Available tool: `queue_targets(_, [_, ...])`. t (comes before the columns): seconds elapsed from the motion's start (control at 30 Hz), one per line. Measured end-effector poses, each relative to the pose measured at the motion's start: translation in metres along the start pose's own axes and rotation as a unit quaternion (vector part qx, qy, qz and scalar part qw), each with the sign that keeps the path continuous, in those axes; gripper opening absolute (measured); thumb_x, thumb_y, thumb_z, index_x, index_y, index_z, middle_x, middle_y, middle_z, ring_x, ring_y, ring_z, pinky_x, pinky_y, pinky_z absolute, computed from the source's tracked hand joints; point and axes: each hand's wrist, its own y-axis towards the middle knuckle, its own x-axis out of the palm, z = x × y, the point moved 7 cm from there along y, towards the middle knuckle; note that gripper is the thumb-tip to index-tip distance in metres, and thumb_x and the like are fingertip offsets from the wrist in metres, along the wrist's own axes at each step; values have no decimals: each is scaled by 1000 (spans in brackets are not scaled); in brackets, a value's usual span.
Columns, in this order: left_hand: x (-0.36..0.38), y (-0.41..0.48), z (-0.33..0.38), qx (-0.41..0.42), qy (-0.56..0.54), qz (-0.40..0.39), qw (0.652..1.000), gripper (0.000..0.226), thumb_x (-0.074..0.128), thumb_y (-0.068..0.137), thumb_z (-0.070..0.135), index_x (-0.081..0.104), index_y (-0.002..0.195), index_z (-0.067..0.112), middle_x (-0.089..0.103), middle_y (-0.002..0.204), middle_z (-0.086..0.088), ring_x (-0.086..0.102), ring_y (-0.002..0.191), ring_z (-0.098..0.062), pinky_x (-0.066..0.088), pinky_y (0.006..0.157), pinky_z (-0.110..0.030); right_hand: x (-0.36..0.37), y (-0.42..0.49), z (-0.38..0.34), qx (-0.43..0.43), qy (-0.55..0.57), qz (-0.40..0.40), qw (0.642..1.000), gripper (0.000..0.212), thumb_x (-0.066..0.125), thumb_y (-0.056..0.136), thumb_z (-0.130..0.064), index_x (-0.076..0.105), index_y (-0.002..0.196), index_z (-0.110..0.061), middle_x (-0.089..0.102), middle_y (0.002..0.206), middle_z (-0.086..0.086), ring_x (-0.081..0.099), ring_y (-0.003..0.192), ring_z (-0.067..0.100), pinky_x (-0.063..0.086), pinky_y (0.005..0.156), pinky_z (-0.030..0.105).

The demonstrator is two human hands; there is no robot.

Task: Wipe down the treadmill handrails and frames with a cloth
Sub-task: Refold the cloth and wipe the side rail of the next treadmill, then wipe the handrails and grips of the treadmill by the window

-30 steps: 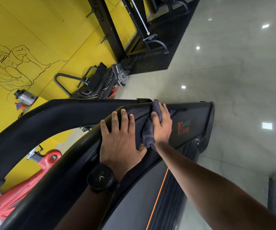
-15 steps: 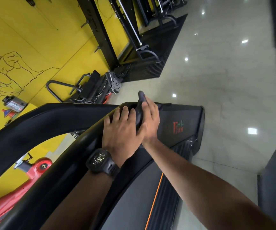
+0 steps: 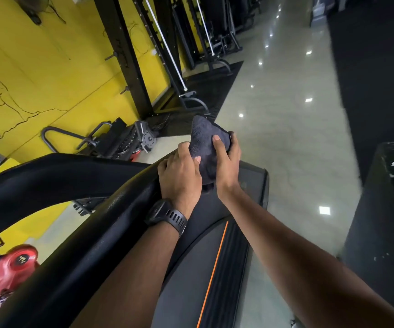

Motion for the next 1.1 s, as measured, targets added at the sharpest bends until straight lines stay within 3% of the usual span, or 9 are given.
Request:
queue_targets(0.07, [5, 3, 2, -15, -29, 6, 999, 34, 52, 100, 24, 44, 131, 11, 67, 121, -12, 59, 116, -30, 40, 98, -45, -1, 1, 8, 107, 82, -41, 990, 58, 65, 92, -56, 48, 141, -30, 61, 138, -7, 63, 120, 11, 53, 103, 40])
queue_targets(0.17, [13, 18, 5, -36, -75, 17, 996, 37, 49, 101, 25, 42, 134, 10, 64, 126, -13, 59, 117, -31, 43, 99, -47, 0, 12, 2, 131, 99, -73, 984, 51, 68, 92, -50, 58, 132, -19, 74, 121, 3, 74, 105, 19, 62, 86, 39])
queue_targets(0.27, [28, 40, 10, -73, -140, 2, 987, 41, 49, 98, 30, 43, 134, 10, 65, 124, -15, 61, 112, -33, 47, 95, -49, -5, 39, -13, 88, 109, -49, 989, 25, 70, 95, -31, 66, 113, -14, 77, 108, 8, 75, 99, 24, 61, 88, 41])
queue_targets(0.43, [67, 96, 25, -142, -185, -41, 972, 50, 45, 96, 49, 47, 130, 12, 64, 125, -14, 58, 113, -36, 46, 96, -47, -15, 111, -30, 31, 57, -42, 997, 25, 70, 97, -22, 66, 117, -9, 77, 106, 9, 75, 98, 24, 62, 85, 40])
queue_targets(0.53, [90, 137, 40, -157, -233, -33, 959, 49, 44, 101, 48, 47, 132, 10, 62, 128, -17, 57, 116, -37, 44, 89, -41, -21, 165, -44, -6, 24, -43, 999, 25, 70, 96, -20, 63, 119, -11, 75, 111, 8, 73, 102, 23, 61, 90, 42])
queue_targets(0.67, [121, 194, 59, -169, -316, -2, 934, 25, 41, 105, 33, 44, 112, 9, 63, 114, -18, 59, 102, -39, 42, 76, -40, -23, 237, -62, 17, -26, -66, 997, 33, 75, 88, -35, 65, 117, -20, 75, 113, 0, 72, 105, 19, 58, 95, 45])
queue_targets(0.83, [156, 256, 84, -196, -397, 18, 897, 15, 36, 106, 27, 37, 100, 13, 60, 106, -16, 57, 91, -33, 40, 70, -35, -25, 318, -84, 56, -91, -107, 989, 69, 81, 68, -57, 59, 125, -23, 72, 120, -2, 70, 109, 19, 57, 96, 45])
queue_targets(1.0, [193, 320, 101, -191, -453, 15, 871, 24, 38, 105, 39, 46, 108, 16, 59, 114, -9, 58, 101, -29, 51, 86, -44, -28, 396, -97, 50, -117, -103, 986, 41, 77, 87, -44, 67, 115, -15, 76, 109, 0, 73, 101, 19, 59, 94, 42])
queue_targets(1.1, [216, 361, 103, -184, -473, 16, 862, 30, 43, 102, 45, 49, 109, 17, 60, 116, -5, 58, 100, -23, 51, 82, -36, -22, 439, -98, 19, -127, -110, 986, 34, 74, 91, -40, 70, 112, -14, 78, 105, 0, 74, 98, 17, 60, 92, 41])
